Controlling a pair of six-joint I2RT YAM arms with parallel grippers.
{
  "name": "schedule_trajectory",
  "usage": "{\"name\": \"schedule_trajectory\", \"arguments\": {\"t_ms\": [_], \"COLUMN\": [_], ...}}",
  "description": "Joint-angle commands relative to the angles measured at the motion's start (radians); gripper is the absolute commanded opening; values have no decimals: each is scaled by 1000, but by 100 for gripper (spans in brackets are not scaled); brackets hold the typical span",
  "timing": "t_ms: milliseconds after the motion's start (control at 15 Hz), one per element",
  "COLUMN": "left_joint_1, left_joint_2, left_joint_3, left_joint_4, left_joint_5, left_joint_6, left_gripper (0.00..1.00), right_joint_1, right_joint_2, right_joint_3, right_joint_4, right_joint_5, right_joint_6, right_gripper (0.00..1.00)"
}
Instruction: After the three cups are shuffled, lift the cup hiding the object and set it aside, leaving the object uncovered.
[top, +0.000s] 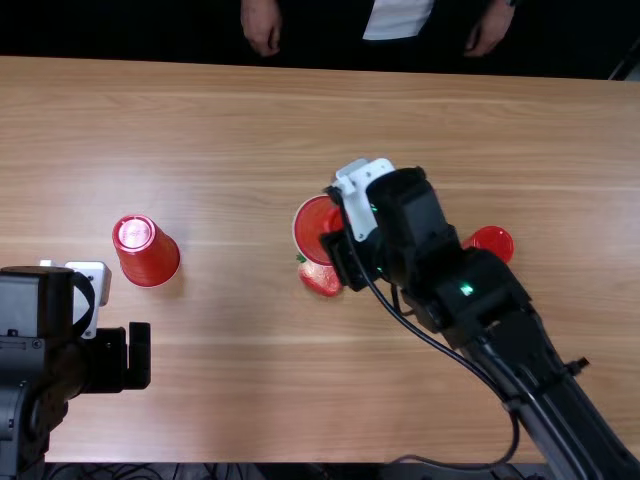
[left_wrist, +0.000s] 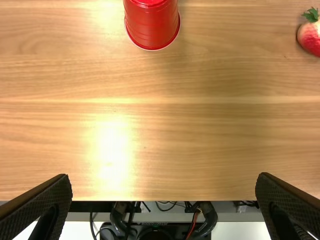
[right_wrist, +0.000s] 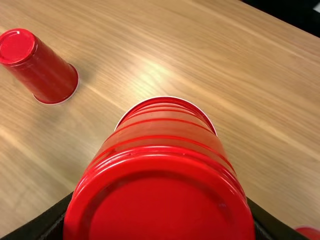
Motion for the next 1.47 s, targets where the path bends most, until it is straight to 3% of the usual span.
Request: {"name": "schedule_trajectory", "arguments": {"t_ms": [0,533,933,1067,1133,1333,1400], "left_joint_1": [-10,-17,-17,-17,-17,-17,-17], "left_joint_2": [-11,-6,-3,-3,-3,-3,-3], "left_joint_3": [-15,-14,-14,-14,-14,-12,-12], "left_joint_4": [5,10,10,10,10,10,10], "left_joint_5": [1,0,0,0,0,0,0], "left_joint_6": [3,3,3,5,5,3,5], "left_gripper": [100,100,100,100,100,100,100], "right_joint_1": [-43,-102,-97,-97,-97,-97,-97], "right_joint_2": [-62,-272,-208,-169,-168,-159,-154], "right_joint_3": [-64,-429,-531,-548,-551,-554,-552], "right_joint_4": [-15,-24,26,64,81,101,103], "right_joint_5": [9,9,11,13,13,4,4], "right_joint_6": [11,4,8,4,4,8,8], "right_gripper": [0,0,1,8,15,97,100]}}
